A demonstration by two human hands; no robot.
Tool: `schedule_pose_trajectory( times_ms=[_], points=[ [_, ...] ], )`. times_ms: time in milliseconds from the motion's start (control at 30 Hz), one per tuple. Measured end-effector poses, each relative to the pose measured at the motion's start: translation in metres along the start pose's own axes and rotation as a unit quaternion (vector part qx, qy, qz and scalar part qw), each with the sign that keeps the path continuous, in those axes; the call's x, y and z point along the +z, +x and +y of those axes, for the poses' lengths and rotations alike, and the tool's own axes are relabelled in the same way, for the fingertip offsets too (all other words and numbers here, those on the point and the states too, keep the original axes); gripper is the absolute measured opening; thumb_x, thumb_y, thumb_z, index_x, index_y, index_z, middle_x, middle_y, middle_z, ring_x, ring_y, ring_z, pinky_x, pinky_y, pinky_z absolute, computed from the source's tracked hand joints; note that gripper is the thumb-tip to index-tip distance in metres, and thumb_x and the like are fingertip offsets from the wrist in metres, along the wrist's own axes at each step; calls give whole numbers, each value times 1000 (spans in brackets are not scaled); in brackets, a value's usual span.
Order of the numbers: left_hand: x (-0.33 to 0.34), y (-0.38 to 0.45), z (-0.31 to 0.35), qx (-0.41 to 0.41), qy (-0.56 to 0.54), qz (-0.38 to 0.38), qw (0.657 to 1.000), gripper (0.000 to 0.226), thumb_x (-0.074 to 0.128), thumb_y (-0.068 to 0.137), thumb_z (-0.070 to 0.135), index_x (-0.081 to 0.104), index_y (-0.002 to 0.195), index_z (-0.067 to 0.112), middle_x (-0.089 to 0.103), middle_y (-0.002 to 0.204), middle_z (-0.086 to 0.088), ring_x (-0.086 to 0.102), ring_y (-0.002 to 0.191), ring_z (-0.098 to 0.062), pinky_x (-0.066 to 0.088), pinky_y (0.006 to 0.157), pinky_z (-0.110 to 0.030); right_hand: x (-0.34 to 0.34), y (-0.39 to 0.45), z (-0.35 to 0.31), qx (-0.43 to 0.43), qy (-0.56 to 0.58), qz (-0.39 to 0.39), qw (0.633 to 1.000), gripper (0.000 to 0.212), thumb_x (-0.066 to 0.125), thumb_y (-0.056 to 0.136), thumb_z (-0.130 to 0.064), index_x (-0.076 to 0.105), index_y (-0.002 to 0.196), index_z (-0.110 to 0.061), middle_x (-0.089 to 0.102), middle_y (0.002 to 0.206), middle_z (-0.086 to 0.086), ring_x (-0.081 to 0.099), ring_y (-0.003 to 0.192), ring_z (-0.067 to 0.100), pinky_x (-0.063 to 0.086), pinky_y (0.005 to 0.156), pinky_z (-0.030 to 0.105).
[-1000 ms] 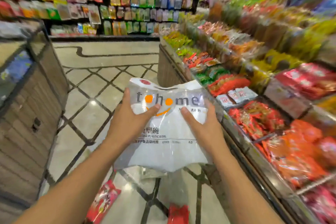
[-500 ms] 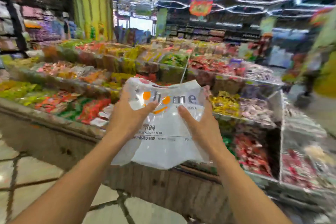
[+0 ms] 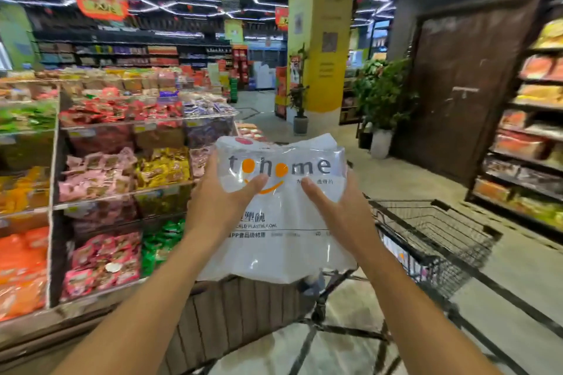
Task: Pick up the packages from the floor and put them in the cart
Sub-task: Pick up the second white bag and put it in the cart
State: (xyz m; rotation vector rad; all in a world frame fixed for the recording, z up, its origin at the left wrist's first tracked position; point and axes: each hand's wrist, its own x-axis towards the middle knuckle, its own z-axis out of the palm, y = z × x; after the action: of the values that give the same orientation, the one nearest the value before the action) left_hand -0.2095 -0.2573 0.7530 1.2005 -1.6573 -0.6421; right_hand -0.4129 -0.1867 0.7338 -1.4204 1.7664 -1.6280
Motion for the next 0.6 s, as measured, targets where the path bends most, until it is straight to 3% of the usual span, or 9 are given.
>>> schedule_pose_trajectory(
  times_ms=[133, 233, 333, 400, 500, 600],
  points=[
    [121, 1, 44, 27, -14, -28, 999, 101, 72, 73, 75, 31, 158, 39, 46, 159, 7, 47, 143, -23, 41, 109, -42, -104, 34, 53, 20, -37, 52, 998, 81, 70, 67, -80, 52, 129, -32, 69, 120, -6, 70, 106, 17, 58, 90, 42],
    [209, -2, 77, 26, -41, -61, 997, 92, 76, 83, 59, 29, 159, 37, 45, 158, 12, 44, 144, -20, 35, 103, -33, -179, 55, 93, 51, -54, 75, 994, 77, 73, 75, -75, 46, 132, -31, 64, 127, -5, 66, 111, 19, 54, 93, 40],
    [287, -1, 104, 19, -62, -96, 993, 85, 78, 80, 60, 39, 152, 38, 52, 129, 19, 54, 120, -15, 38, 94, -32, -243, 73, 129, 67, -62, 98, 991, 70, 74, 86, -64, 44, 140, -31, 58, 128, -11, 61, 111, 13, 48, 91, 34],
    [334, 1, 119, 16, -68, -116, 991, 79, 77, 73, 66, 47, 140, 36, 62, 121, 16, 61, 106, -15, 48, 89, -37, -279, 85, 150, 78, -56, 111, 989, 58, 76, 89, -56, 42, 132, -37, 59, 120, -14, 62, 104, 9, 46, 86, 30],
    [402, 10, 139, -12, -92, -156, 983, 70, 83, 78, 55, 51, 134, 30, 68, 111, 10, 66, 91, -7, 53, 73, -31, -327, 106, 185, 91, -64, 141, 984, 56, 77, 88, -55, 39, 126, -39, 61, 113, -20, 64, 98, 2, 53, 84, 29],
    [470, 24, 150, -19, -84, -193, 978, 69, 84, 72, 61, 48, 125, 35, 66, 114, 9, 66, 102, -20, 54, 87, -40, -365, 131, 227, 120, -75, 176, 974, 68, 77, 85, -60, 43, 138, -32, 64, 128, -6, 66, 111, 17, 56, 96, 39]
  ],
)
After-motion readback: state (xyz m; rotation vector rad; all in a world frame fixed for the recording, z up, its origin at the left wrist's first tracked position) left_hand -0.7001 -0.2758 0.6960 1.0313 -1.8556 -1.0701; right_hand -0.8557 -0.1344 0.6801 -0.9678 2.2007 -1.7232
